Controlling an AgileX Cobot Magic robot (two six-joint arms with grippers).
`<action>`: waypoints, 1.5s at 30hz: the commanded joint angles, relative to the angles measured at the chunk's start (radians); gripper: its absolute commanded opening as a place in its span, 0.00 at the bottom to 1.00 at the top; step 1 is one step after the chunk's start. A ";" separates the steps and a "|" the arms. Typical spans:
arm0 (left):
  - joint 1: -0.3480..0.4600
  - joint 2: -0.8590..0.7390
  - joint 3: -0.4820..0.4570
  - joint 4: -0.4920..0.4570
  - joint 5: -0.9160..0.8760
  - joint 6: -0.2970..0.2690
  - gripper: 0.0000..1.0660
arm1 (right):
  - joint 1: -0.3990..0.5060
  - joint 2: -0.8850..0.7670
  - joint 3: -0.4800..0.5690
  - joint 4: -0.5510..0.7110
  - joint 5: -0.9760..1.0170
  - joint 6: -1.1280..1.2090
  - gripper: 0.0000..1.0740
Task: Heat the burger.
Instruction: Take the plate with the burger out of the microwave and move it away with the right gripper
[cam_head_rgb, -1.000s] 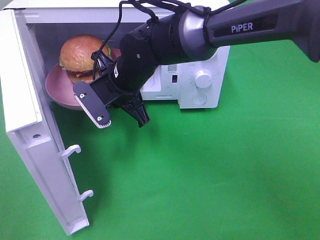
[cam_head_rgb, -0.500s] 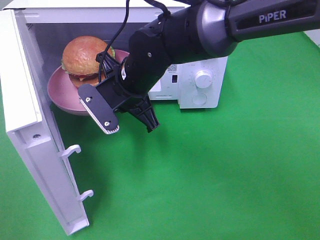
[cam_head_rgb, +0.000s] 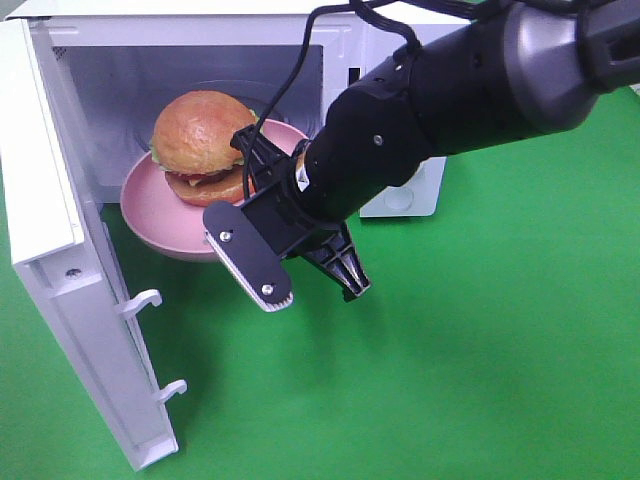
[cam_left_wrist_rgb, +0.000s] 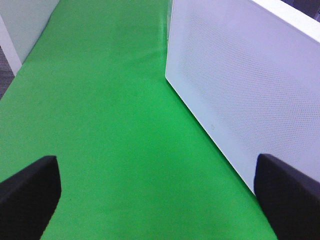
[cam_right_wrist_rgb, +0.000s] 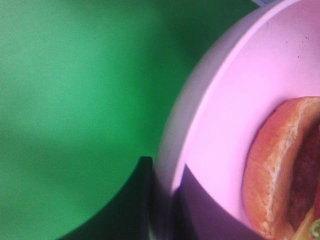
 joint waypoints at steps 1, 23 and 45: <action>0.002 -0.022 0.002 -0.001 -0.009 0.001 0.91 | 0.002 -0.052 0.028 -0.007 -0.084 -0.007 0.00; 0.002 -0.022 0.002 -0.001 -0.009 0.001 0.91 | 0.002 -0.330 0.364 -0.008 -0.107 0.041 0.00; 0.002 -0.022 0.002 -0.001 -0.009 0.001 0.91 | 0.002 -0.675 0.533 -0.008 0.087 0.148 0.00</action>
